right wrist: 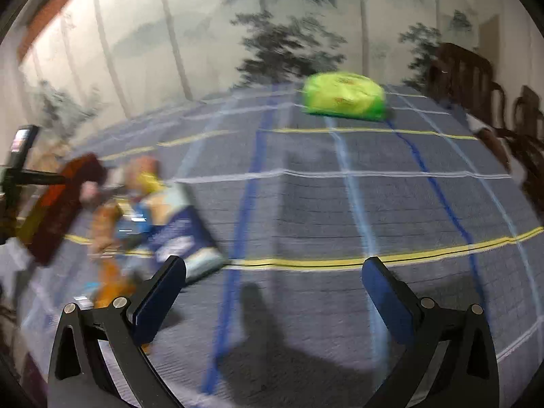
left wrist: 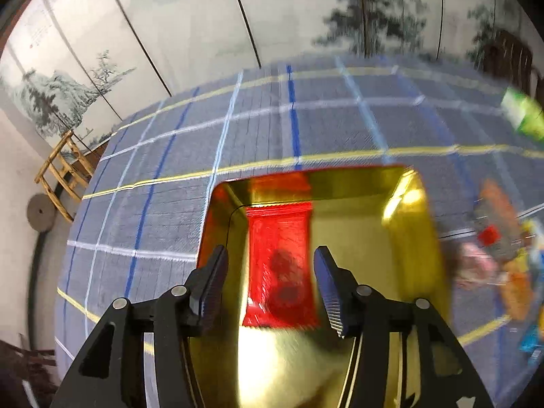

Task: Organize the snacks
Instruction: 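Carry the red pastry into the gold tin and open the left tool, then grasp the orange chip bag with the right tool and lift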

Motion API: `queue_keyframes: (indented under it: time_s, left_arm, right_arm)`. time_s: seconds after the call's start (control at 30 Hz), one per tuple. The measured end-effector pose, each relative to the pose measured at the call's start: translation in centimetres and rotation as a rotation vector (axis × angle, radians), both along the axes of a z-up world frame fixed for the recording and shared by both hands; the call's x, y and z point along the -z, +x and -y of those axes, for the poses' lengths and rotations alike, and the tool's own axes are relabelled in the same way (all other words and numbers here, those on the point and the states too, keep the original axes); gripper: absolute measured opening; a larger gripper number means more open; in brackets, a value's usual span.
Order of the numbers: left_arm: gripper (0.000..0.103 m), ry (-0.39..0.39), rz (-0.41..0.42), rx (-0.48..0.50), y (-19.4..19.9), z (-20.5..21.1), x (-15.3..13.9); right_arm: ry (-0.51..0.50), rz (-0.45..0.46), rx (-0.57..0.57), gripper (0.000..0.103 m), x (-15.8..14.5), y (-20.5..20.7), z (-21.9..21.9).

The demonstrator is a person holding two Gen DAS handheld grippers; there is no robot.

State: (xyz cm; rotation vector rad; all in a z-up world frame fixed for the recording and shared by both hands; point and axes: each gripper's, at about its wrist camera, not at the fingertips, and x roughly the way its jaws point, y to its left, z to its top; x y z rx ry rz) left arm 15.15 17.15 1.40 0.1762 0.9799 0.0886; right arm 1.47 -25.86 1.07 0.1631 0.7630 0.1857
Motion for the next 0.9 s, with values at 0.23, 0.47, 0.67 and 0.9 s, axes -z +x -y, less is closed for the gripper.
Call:
queue_keyframes:
  time_s: [0.23,0.47,0.67,0.9]
  left_arm:
    - [0.072,-0.144,0.145,0.042,-10.8,2.5,-3.0]
    - [0.073,-0.163,0.126,0.112,-19.1,5.7,-1.9]
    - [0.073,-0.17,0.108,0.134,-20.9,6.8,-1.8]
    - [0.073,-0.217,0.094,0.127,-21.8,6.9,-1.8]
  right_arm:
    - [0.014,-0.028,-0.197,0.082,-0.5,-2.0,-5.2]
    - [0.036,-0.078,-0.209,0.072,0.6,-0.8,-6.6]
    - [0.012,-0.117,-0.242,0.056,1.7,-0.2,-8.0]
    - [-0.002,-0.144,-0.241,0.036,1.7,-0.1,-8.5]
